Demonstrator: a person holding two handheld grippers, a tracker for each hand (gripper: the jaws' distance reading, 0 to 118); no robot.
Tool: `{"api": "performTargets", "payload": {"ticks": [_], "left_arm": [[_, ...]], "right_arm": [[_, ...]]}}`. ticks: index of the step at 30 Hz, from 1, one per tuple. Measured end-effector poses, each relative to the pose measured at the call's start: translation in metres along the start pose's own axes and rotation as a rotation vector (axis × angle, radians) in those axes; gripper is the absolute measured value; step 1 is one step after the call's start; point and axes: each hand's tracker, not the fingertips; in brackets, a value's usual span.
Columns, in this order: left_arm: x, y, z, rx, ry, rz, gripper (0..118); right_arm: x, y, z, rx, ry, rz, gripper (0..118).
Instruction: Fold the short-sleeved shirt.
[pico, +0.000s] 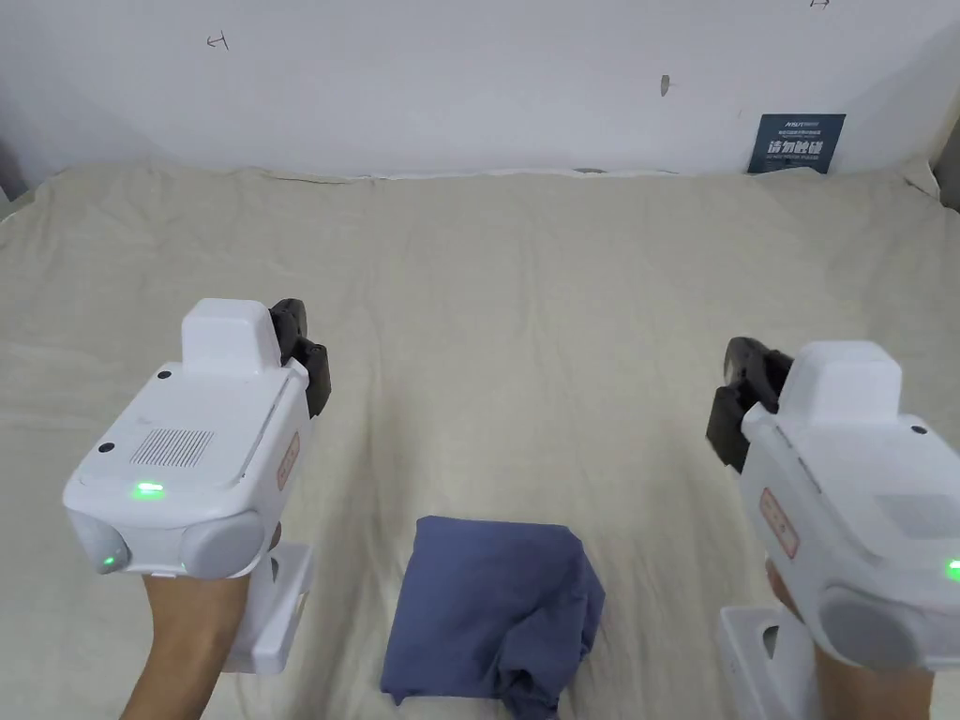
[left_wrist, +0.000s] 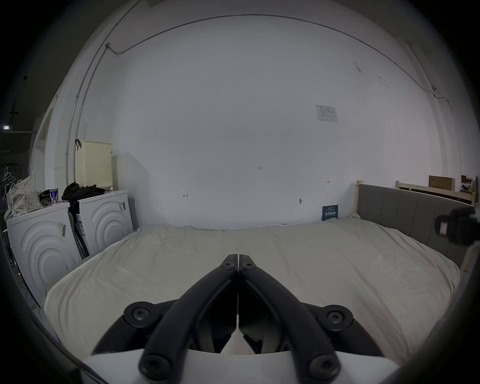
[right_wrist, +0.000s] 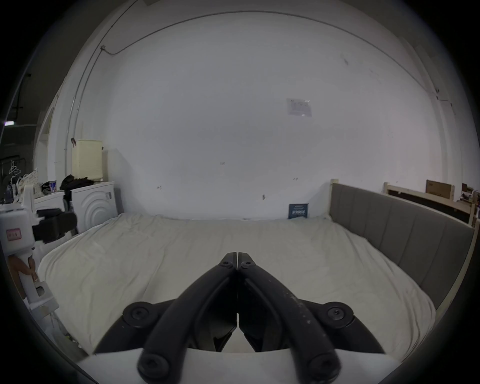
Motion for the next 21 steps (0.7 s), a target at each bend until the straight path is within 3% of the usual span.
{"api": "performTargets", "payload": {"ticks": [10, 16, 19, 21], "left_arm": [[-0.005, -0.011, -0.001, -0.032, -0.034, 0.006, 0], [-0.013, -0.032, -0.007, -0.094, -0.063, 0.044, 0], [-0.018, -0.045, -0.013, -0.15, -0.08, 0.08, 0], [-0.019, -0.055, -0.017, -0.213, -0.1, 0.125, 0]], "right_arm": [[-0.081, -0.11, -0.041, -0.274, 0.149, 0.036, 2], [-0.105, -0.178, -0.072, -0.503, 0.149, 0.015, 2], [-0.11, -0.216, -0.088, -0.637, 0.139, 0.063, 2], [-0.108, -0.231, -0.085, -0.559, 0.108, 0.017, 2]]}}
